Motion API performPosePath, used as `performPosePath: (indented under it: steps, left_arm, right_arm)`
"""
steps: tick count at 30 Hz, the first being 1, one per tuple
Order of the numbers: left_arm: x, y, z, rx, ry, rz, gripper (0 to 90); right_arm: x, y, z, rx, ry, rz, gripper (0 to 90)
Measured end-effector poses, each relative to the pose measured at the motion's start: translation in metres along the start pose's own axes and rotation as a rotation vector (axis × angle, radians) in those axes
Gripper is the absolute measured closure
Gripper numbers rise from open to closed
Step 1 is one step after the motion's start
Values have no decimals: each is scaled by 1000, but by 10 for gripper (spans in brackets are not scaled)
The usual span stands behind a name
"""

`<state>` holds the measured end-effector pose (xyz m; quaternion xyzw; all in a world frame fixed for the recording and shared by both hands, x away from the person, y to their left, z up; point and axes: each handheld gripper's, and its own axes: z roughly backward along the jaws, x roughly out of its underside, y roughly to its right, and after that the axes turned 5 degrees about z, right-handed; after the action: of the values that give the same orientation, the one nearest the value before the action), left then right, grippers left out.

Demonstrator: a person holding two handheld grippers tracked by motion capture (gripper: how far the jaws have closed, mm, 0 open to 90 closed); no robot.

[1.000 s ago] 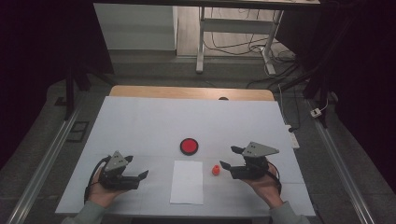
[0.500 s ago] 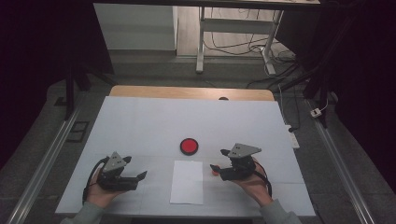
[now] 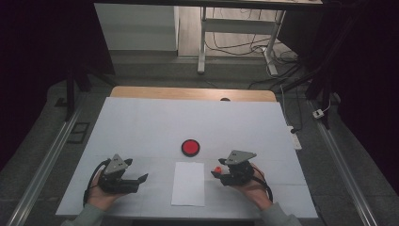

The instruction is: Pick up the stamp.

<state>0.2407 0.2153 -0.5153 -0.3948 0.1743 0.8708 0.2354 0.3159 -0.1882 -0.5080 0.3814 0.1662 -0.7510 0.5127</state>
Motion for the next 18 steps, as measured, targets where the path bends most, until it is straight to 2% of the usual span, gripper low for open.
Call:
performPosePath:
  steps: [6,14,18]
  left_arm:
    - [0,0,0,-1,-5,-5,179]
    - [0,1,-1,-2,-8,-13,178]
    - [1,0,-1,-3,-8,-11,178]
  right_arm:
    - [2,0,-3,-16,-22,-3,558]
    - [3,-1,-4,-19,-21,8,639]
    - [3,-1,-4,-16,-18,13,711]
